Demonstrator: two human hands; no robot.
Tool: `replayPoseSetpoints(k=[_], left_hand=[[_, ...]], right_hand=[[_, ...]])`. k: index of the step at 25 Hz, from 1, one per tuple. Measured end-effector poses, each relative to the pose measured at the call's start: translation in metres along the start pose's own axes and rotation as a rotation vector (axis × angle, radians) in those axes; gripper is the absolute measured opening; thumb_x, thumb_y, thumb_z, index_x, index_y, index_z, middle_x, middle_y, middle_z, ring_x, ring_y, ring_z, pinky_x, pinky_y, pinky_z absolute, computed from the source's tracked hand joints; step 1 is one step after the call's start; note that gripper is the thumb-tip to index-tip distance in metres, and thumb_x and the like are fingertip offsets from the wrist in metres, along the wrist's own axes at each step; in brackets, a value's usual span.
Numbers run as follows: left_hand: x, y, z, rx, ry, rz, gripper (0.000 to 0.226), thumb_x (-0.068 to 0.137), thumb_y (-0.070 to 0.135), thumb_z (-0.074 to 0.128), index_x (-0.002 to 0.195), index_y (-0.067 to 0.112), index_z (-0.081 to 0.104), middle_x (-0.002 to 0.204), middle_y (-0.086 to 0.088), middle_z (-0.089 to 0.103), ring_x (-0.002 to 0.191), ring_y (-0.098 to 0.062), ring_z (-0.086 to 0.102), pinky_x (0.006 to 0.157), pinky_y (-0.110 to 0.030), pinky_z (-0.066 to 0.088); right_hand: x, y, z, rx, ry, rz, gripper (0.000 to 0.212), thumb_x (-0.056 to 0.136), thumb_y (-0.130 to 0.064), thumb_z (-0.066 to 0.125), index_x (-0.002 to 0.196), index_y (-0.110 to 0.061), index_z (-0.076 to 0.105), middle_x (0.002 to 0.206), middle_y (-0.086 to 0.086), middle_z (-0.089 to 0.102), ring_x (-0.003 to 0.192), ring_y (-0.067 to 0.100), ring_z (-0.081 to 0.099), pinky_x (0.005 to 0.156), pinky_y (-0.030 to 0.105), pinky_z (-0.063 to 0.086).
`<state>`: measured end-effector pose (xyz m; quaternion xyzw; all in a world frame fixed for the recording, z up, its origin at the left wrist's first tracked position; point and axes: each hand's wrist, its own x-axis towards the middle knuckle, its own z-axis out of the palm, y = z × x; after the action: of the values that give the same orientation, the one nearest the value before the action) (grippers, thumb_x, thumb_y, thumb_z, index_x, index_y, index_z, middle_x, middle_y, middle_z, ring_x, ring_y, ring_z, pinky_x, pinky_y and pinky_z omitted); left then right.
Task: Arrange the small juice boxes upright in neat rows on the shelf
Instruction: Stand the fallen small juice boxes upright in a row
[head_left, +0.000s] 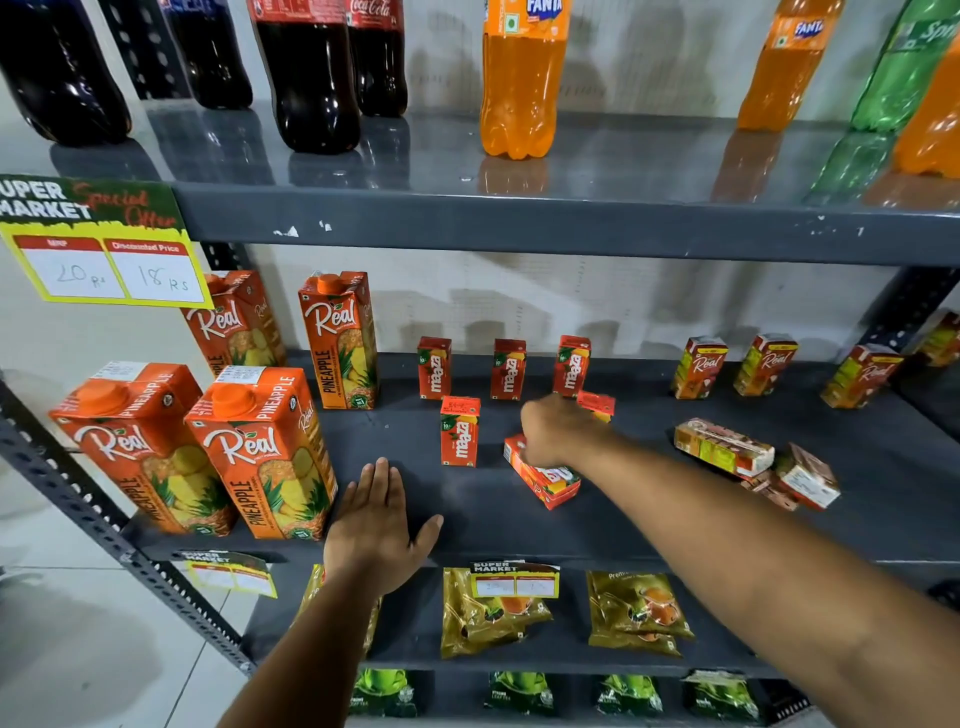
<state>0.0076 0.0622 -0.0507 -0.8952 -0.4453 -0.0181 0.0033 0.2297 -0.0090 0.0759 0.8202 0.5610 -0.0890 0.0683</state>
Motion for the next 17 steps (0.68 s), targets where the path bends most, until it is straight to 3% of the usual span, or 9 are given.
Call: replayPoseSetpoints(k=[3, 6, 11, 17], left_hand=[[-0.001, 0.0, 0.0, -0.008, 0.007, 0.001, 0.097, 0.079, 0.071, 0.002, 0.149, 0.004, 0.001, 0.161, -0.012, -0.001, 0.147, -0.024, -0.002, 0.117, -0.037, 0.001], [0.0, 0.0, 0.0, -0.015, 0.007, -0.001, 0.096, 0.08, 0.072, 0.003, 0.149, 0.005, 0.0, 0.161, -0.011, -0.001, 0.147, -0.024, -0.002, 0.117, -0.037, 0.0], [0.001, 0.0, 0.0, -0.01, 0.0, 0.004, 0.095, 0.081, 0.071, 0.005, 0.149, 0.005, 0.0, 0.161, -0.012, -0.002, 0.147, -0.025, -0.002, 0.117, -0.037, -0.001], [0.002, -0.001, 0.0, -0.008, 0.007, 0.006, 0.097, 0.079, 0.071, 0.003, 0.149, 0.004, 0.004, 0.161, -0.013, 0.002, 0.147, -0.026, 0.002, 0.118, -0.039, 0.005]], right_hand=[[-0.003, -0.008, 0.029, -0.014, -0.075, 0.154, 0.042, 0.075, -0.025, 0.074, 0.111, -0.008, 0.062, 0.112, 0.013, 0.066, 0.096, 0.03, 0.066, 0.072, 0.034, 0.055], [-0.009, -0.004, 0.041, 0.003, -0.097, 0.194, 0.038, 0.078, -0.021, 0.068, 0.113, -0.007, 0.06, 0.114, 0.014, 0.063, 0.099, 0.031, 0.064, 0.067, 0.033, 0.049], [-0.014, -0.005, -0.005, -0.025, 0.08, 0.131, 0.027, 0.08, -0.023, 0.069, 0.101, -0.008, 0.061, 0.084, 0.006, 0.055, 0.084, 0.027, 0.061, 0.061, 0.032, 0.043], [0.005, -0.002, -0.042, 0.036, 0.099, 0.129, 0.021, 0.08, -0.026, 0.066, 0.093, -0.013, 0.057, 0.085, 0.004, 0.054, 0.076, 0.024, 0.053, 0.062, 0.031, 0.044]])
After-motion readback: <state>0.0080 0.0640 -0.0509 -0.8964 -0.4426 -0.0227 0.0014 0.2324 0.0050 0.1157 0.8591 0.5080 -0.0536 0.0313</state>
